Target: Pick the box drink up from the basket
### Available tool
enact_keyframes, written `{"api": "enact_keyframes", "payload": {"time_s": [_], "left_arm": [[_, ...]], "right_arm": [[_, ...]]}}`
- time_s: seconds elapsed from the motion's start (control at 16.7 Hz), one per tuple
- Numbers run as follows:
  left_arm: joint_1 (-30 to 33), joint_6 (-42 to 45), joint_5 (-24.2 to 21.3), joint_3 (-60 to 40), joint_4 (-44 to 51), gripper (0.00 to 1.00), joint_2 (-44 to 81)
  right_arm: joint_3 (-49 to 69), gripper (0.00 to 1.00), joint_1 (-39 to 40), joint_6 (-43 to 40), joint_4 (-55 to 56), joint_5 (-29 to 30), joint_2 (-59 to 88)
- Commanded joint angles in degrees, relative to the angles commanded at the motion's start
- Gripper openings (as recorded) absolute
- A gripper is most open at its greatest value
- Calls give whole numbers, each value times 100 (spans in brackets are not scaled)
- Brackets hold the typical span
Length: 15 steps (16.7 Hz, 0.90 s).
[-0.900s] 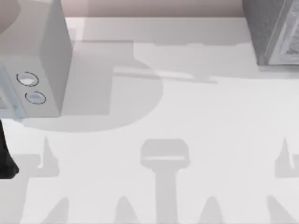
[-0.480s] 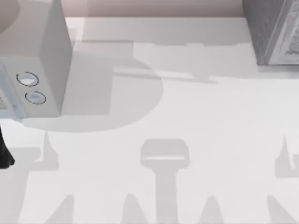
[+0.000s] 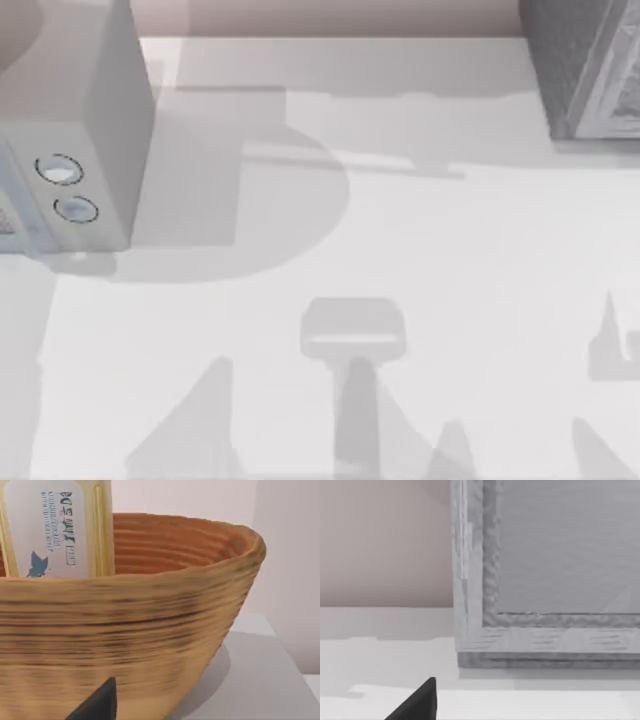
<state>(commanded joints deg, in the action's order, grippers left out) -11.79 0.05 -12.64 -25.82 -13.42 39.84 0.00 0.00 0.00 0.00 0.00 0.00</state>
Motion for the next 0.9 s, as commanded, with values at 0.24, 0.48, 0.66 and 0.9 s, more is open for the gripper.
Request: {"api": "enact_keyframes", "payload": {"time_s": [0.24, 0.48, 0.66, 0.9], "left_arm": [[-502, 40, -543, -1146, -615, 100, 1696], [-919, 71, -992, -2086, -1115, 100, 3145], [-1134, 79, -1217, -2556, -1361, 100, 3904], [-1229, 78, -1312, -2754, -1462, 100, 4236]], "right_arm": [[0, 100, 0, 0, 0, 0, 0], [0, 100, 0, 0, 0, 0, 0], [0, 100, 0, 0, 0, 0, 0], [0, 100, 0, 0, 0, 0, 0]]}}
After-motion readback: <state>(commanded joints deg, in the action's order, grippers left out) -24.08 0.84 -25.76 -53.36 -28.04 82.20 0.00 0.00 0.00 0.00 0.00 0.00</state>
